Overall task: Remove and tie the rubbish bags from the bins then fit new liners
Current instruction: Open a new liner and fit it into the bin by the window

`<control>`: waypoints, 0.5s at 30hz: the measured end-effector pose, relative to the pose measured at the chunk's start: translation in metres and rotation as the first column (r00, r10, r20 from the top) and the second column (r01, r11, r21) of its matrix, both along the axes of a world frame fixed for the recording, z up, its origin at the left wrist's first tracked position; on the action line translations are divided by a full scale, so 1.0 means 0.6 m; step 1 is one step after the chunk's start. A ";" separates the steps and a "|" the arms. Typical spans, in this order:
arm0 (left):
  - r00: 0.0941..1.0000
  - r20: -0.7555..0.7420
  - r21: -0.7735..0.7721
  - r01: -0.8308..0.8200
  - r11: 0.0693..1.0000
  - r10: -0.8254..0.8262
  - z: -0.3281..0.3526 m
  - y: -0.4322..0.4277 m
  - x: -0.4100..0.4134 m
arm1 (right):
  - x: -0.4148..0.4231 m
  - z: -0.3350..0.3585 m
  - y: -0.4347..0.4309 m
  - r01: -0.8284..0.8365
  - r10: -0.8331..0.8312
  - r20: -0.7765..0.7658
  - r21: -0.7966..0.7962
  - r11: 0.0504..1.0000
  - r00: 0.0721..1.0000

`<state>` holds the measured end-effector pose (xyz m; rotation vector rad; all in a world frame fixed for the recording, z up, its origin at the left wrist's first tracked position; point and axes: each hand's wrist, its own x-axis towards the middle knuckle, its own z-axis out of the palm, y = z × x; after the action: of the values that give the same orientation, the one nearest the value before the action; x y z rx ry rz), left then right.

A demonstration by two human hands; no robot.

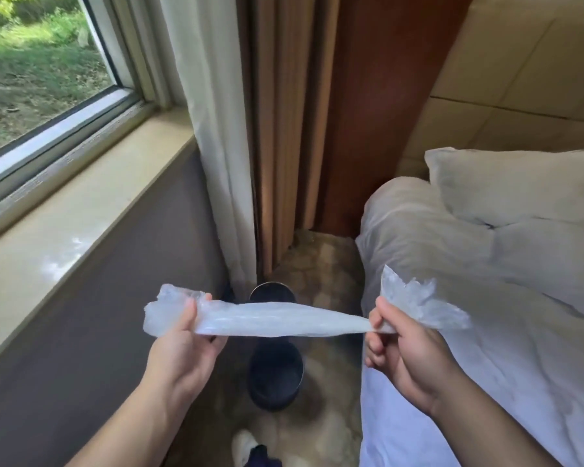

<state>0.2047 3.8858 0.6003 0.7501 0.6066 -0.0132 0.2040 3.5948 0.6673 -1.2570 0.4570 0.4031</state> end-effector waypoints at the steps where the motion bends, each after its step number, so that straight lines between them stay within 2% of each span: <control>1: 0.999 0.051 0.006 -0.009 1.000 0.009 -0.003 -0.001 0.038 | 0.028 -0.003 -0.005 0.034 -0.034 -0.009 -0.026 0.999 0.999; 3: 0.971 0.235 0.016 0.033 0.999 -0.036 -0.001 -0.008 0.111 | 0.085 -0.007 -0.019 0.098 -0.100 -0.032 -0.059 0.993 0.995; 5: 0.944 0.328 -0.027 0.056 0.998 -0.044 0.004 -0.010 0.172 | 0.137 -0.007 -0.031 0.142 -0.147 -0.059 -0.074 0.987 0.987; 8: 0.963 0.265 -0.037 0.064 0.997 -0.052 0.028 -0.019 0.241 | 0.214 -0.006 -0.036 0.169 -0.172 -0.068 -0.051 0.984 0.983; 11: 0.988 0.152 -0.063 0.001 0.998 0.008 0.045 -0.017 0.288 | 0.291 -0.009 -0.021 0.137 -0.140 -0.082 -0.039 0.990 0.987; 13: 0.995 0.077 -0.099 -0.058 0.993 0.065 0.045 -0.007 0.312 | 0.352 -0.013 -0.006 0.104 -0.105 -0.084 -0.014 0.994 0.991; 15: 0.987 0.025 -0.045 -0.155 0.987 0.156 0.041 0.003 0.340 | 0.421 -0.015 0.014 0.036 -0.034 -0.075 0.017 0.999 0.997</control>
<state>0.4084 3.8875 0.6247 0.6582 0.6342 0.1278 0.4569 3.6033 0.6584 -1.2172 0.5374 0.4249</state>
